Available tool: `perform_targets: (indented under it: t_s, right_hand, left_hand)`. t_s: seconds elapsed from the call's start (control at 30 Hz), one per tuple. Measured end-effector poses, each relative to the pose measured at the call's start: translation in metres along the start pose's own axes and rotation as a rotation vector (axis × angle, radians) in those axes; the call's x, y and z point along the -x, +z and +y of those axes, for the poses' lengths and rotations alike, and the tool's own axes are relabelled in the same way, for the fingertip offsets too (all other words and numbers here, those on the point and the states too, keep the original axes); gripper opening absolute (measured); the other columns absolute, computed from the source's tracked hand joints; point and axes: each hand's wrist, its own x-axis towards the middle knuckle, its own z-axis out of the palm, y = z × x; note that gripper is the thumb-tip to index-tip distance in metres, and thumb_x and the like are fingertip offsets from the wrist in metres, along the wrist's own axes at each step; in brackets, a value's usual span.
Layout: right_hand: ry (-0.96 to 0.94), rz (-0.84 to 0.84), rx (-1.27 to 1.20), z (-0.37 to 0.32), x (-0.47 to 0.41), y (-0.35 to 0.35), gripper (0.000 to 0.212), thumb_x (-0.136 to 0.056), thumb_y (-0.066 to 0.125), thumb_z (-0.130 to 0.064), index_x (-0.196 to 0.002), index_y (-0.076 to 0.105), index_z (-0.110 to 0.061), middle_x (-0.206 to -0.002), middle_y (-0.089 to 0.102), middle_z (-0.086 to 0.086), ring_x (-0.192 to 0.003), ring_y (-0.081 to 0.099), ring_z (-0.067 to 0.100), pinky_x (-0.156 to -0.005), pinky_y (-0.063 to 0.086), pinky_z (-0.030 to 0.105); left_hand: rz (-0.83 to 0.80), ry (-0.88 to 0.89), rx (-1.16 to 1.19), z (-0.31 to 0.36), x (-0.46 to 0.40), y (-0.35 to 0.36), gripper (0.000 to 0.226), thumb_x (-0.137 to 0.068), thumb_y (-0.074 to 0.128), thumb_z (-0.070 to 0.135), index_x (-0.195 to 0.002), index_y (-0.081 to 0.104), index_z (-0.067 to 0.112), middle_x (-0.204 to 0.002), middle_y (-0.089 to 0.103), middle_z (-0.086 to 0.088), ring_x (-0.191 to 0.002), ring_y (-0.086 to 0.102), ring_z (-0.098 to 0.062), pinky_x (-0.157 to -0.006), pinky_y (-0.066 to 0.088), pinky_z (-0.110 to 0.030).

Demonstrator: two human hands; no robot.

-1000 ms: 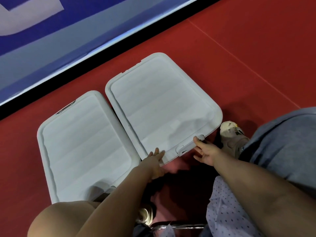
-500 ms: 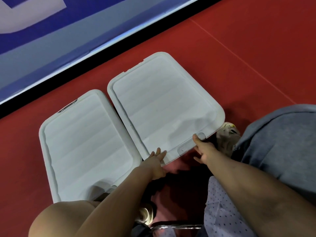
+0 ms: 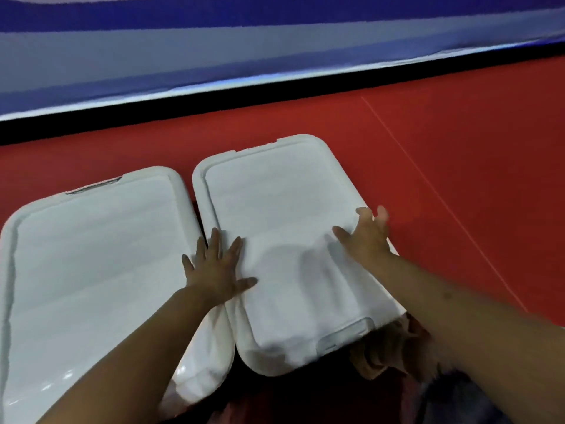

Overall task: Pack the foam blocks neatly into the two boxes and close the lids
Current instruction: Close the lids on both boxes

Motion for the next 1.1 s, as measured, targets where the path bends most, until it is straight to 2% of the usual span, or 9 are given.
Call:
perform_targets:
  t_s: [0.17,0.27,0.37,0.5,0.57,0.77,0.93,1.03,1.1]
  right_hand:
    - [-0.163,-0.117,0.148,-0.085,-0.079,0.025,0.072,-0.080,0.067,-0.051,-0.138,0.037,-0.020,-0.152,0.014,0.007,-0.134,0.028,0.032,-0.103,0.036,0.041]
    - [-0.214,-0.133,0.064,-0.126,-0.120,0.047,0.067,-0.083,0.061,-0.053,-0.138,0.040,-0.019,-0.146,0.028,0.006,-0.132,0.031,0.030,-0.101,0.035,0.038]
    - [-0.245,-0.113,0.030,-0.157,-0.155,0.072,0.057,-0.092,0.047,-0.051,-0.139,0.040,-0.020,-0.148,0.030,0.006,-0.134,0.029,0.031,-0.103,0.032,0.040]
    - [-0.282,-0.186,0.187,-0.195,-0.203,0.097,0.054,-0.098,0.026,-0.051,-0.145,0.031,-0.025,-0.155,0.023,0.005,-0.144,0.013,0.030,-0.115,0.015,0.052]
    - [-0.280,-0.239,0.253,-0.209,-0.222,0.104,0.056,-0.099,0.018,-0.052,-0.144,0.034,-0.023,-0.153,0.030,0.007,-0.143,0.018,0.032,-0.115,0.013,0.054]
    - [-0.219,-0.366,0.533,-0.219,-0.267,0.122,0.073,-0.096,0.007,-0.058,-0.145,0.034,-0.011,-0.152,0.030,0.014,-0.141,0.025,0.034,-0.117,0.011,0.052]
    - [-0.197,-0.315,0.754,-0.219,-0.270,0.140,0.075,-0.096,0.006,-0.059,-0.144,0.036,-0.010,-0.152,0.031,0.015,-0.142,0.024,0.033,-0.116,0.001,0.050]
    - [-0.236,-0.324,0.742,-0.219,-0.276,0.137,0.073,-0.095,0.011,-0.062,-0.146,0.034,-0.015,-0.153,0.028,0.013,-0.142,0.023,0.034,-0.115,0.005,0.052]
    - [-0.348,-0.268,0.698,-0.213,-0.280,0.135,0.068,-0.095,0.015,-0.062,-0.142,0.041,-0.020,-0.147,0.039,0.013,-0.136,0.032,0.035,-0.112,0.016,0.051]
  left_hand:
    - [-0.093,-0.079,0.002,-0.024,-0.064,-0.016,0.115,-0.067,0.048,0.085,-0.144,-0.025,0.041,-0.153,-0.035,-0.007,-0.143,-0.025,-0.035,-0.111,0.000,-0.066]
    - [-0.162,-0.057,0.022,-0.030,-0.079,-0.013,0.122,-0.062,0.051,0.086,-0.140,-0.031,0.042,-0.145,-0.046,-0.008,-0.138,-0.035,-0.035,-0.110,-0.004,-0.065]
    - [-0.188,-0.041,0.036,-0.032,-0.081,-0.010,0.121,-0.064,0.050,0.086,-0.136,-0.036,0.043,-0.139,-0.053,-0.007,-0.133,-0.041,-0.034,-0.109,-0.010,-0.064]
    - [-0.243,-0.045,0.057,-0.031,-0.083,-0.012,0.120,-0.067,0.053,0.081,-0.133,-0.039,0.044,-0.136,-0.056,-0.005,-0.126,-0.048,-0.030,-0.108,-0.014,-0.064]
    - [-0.285,-0.049,0.060,-0.030,-0.083,-0.014,0.119,-0.069,0.055,0.079,-0.133,-0.039,0.044,-0.135,-0.057,-0.005,-0.121,-0.050,-0.028,-0.108,-0.016,-0.063]
    - [-0.376,-0.051,0.078,-0.028,-0.082,-0.027,0.118,-0.072,0.057,0.074,-0.134,-0.038,0.044,-0.130,-0.060,-0.002,-0.117,-0.053,-0.026,-0.109,-0.017,-0.062]
    - [-0.379,-0.048,0.102,-0.030,-0.084,-0.025,0.118,-0.071,0.058,0.075,-0.134,-0.037,0.046,-0.132,-0.060,-0.001,-0.118,-0.054,-0.025,-0.108,-0.019,-0.062]
    - [-0.373,-0.048,0.109,-0.031,-0.085,-0.024,0.118,-0.070,0.058,0.076,-0.134,-0.037,0.048,-0.132,-0.060,-0.001,-0.118,-0.054,-0.025,-0.108,-0.020,-0.061]
    - [-0.375,-0.047,0.111,-0.031,-0.085,-0.025,0.118,-0.070,0.058,0.076,-0.133,-0.038,0.048,-0.131,-0.061,0.000,-0.119,-0.054,-0.026,-0.108,-0.020,-0.061]
